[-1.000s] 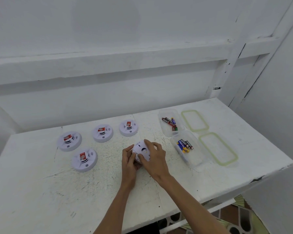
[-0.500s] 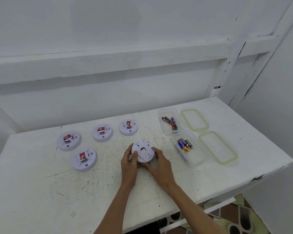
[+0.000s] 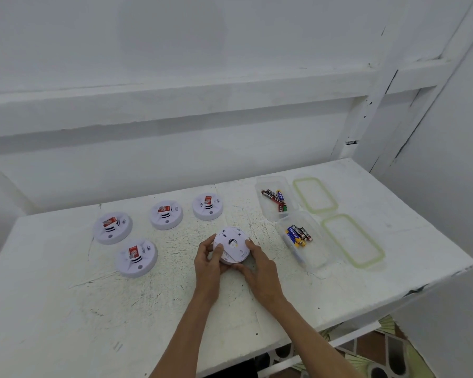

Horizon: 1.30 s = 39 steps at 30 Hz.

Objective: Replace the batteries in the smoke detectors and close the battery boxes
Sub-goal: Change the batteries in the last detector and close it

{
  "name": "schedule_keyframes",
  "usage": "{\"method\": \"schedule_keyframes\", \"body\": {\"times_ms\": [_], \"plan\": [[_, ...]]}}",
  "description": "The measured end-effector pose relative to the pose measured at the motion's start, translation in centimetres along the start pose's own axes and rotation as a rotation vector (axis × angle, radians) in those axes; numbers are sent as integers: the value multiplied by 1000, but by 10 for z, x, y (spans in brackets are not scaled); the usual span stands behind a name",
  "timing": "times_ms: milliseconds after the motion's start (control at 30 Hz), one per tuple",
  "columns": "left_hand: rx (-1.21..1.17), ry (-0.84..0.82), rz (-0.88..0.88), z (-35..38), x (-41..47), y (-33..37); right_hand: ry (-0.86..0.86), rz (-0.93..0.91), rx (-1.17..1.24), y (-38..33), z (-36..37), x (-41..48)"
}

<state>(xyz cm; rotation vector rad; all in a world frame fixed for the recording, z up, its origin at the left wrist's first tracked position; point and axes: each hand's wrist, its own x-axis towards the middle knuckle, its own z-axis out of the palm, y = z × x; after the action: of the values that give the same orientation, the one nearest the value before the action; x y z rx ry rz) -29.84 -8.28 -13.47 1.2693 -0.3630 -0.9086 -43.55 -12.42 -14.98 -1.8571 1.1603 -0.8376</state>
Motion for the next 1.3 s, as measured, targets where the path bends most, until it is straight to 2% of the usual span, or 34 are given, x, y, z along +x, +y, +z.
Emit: {"method": "schedule_keyframes", "body": {"times_ms": [367, 533, 667, 867, 967, 1300], "plan": [[-9, 30, 28, 5, -7, 3, 43, -29, 57, -2, 0, -1], [-99, -53, 27, 4, -13, 0, 54, -101, -6, -6, -2, -4], [21, -71, 94, 2, -10, -4, 98, -71, 79, -4, -5, -3], [298, -50, 232, 3, -15, -6, 182, -20, -6, -8, -7, -1], [348, -116, 266, 3, -17, -8, 243, 36, 45, -9, -9, 0], [429, -231, 273, 9, -22, -2, 253, 37, -25, 2, -2, 5]]}}
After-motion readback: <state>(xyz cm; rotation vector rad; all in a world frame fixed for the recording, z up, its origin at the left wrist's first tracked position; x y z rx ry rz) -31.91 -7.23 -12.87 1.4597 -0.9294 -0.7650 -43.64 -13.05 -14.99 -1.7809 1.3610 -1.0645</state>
